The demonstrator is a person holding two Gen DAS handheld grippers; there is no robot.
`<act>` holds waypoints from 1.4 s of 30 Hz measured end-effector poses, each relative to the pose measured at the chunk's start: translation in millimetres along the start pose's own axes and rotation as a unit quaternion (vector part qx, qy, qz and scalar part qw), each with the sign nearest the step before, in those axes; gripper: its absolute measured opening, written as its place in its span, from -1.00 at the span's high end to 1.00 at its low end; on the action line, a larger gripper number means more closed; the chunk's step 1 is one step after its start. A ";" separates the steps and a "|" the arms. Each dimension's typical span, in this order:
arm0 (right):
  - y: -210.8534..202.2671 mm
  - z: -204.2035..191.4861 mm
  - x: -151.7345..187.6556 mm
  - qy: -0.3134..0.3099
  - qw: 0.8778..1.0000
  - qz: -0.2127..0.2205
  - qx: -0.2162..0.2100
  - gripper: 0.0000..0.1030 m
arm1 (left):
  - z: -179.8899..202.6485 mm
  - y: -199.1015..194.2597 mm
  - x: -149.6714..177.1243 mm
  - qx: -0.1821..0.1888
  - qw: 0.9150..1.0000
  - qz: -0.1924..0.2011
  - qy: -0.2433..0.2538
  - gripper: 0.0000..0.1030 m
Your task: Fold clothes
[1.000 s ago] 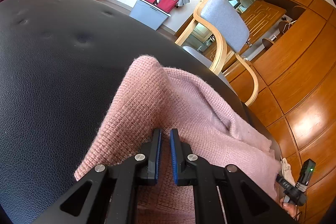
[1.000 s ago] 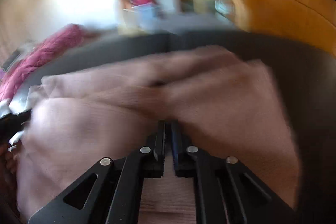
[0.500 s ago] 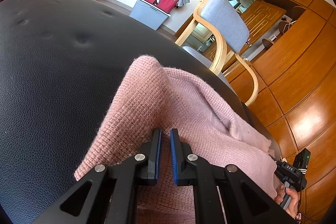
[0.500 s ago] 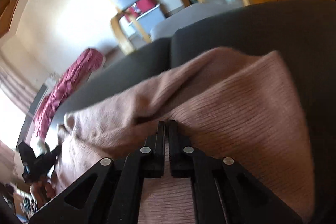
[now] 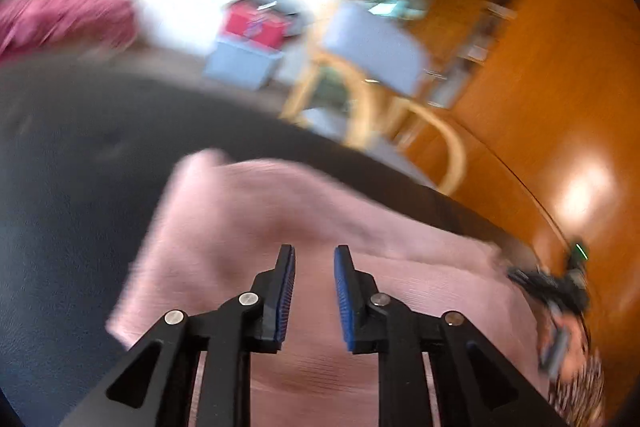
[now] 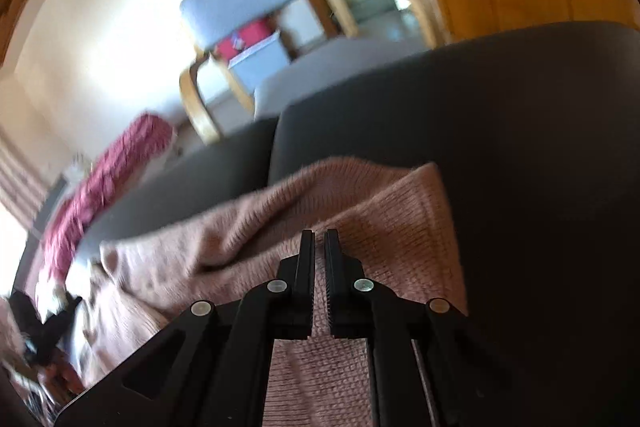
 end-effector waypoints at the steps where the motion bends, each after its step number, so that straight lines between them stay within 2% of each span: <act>1: 3.8 2.2 2.6 -0.007 1.000 -0.008 0.007 0.90 | 18.7 3.1 4.3 0.011 1.000 -0.007 0.025 0.61; 4: 8.9 6.2 1.6 0.002 1.000 -0.009 -0.001 0.91 | 74.4 12.2 17.8 0.044 0.994 -0.027 0.099 0.61; 5: 9.2 8.0 0.8 0.010 1.000 -0.008 -0.006 0.91 | 84.8 19.6 25.3 0.042 0.991 -0.040 0.118 0.61; 7: 8.9 12.2 0.8 0.017 1.000 -0.009 -0.018 0.91 | 88.1 40.7 42.5 0.014 0.987 -0.078 0.140 0.62; 8: 7.7 15.7 0.0 0.018 1.000 -0.008 -0.017 0.91 | 85.0 45.3 44.7 0.012 0.987 -0.088 0.134 0.62; 10: 4.3 28.9 -4.3 0.016 1.000 -0.003 0.009 0.92 | 79.7 45.9 43.2 0.035 0.989 -0.091 0.110 0.62; 14: -6.8 67.4 -13.4 0.060 0.997 0.014 0.040 0.97 | 66.4 45.4 40.8 0.086 0.990 -0.094 0.053 0.66; 16: -20.5 56.5 -7.5 0.043 0.997 0.026 0.059 0.89 | 64.1 45.6 39.8 0.098 0.990 -0.094 0.040 0.67; 18: -33.1 24.0 6.3 0.007 0.999 0.029 0.035 0.86 | 64.4 45.3 40.0 0.098 0.990 -0.093 0.039 0.67; 21: -39.9 -27.0 41.5 -0.017 0.998 0.004 -0.057 0.87 | 62.7 44.0 39.7 0.094 0.990 -0.091 0.043 0.67; 24: -35.9 -51.4 79.7 -0.028 0.995 -0.037 -0.087 0.87 | 63.1 42.9 40.3 0.088 0.991 -0.087 0.047 0.67; 28: -45.0 -23.0 89.0 -0.012 0.999 -0.021 -0.046 0.99 | 64.8 42.6 40.4 0.081 0.992 -0.084 0.051 0.67; 31: -57.7 18.2 80.5 0.020 1.000 0.017 0.008 1.00 | 64.0 42.9 40.4 0.083 0.992 -0.084 0.050 0.67; 33: -63.9 34.0 80.0 0.065 0.997 0.032 -0.006 1.00 | 61.5 39.8 40.8 0.083 0.992 -0.084 0.050 0.67; 35: -65.5 34.0 79.1 0.079 0.996 0.034 -0.011 1.00 | 62.0 40.9 41.1 0.082 0.992 -0.084 0.052 0.67; 38: -68.2 15.4 72.4 0.070 0.997 0.035 -0.011 0.89 | 64.1 44.4 40.3 0.081 0.992 -0.084 0.053 0.67; 40: -77.5 -8.9 59.5 0.048 0.997 0.047 -0.049 0.88 | 63.8 44.6 40.2 0.080 0.992 -0.084 0.053 0.67; 42: -70.3 -55.9 51.8 0.015 0.994 0.037 -0.105 0.88 | 64.4 45.7 40.2 0.079 0.992 -0.084 0.054 0.67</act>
Point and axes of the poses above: each gripper's, at about its wrist camera, not at the fingertips, and y roughly the way its jaws point, z to its right, x to its underside, the point moved 10 cm from there along y, roughly the way its jaws point, and after that the axes turned 3 degrees about -z, right-handed, at the moved point
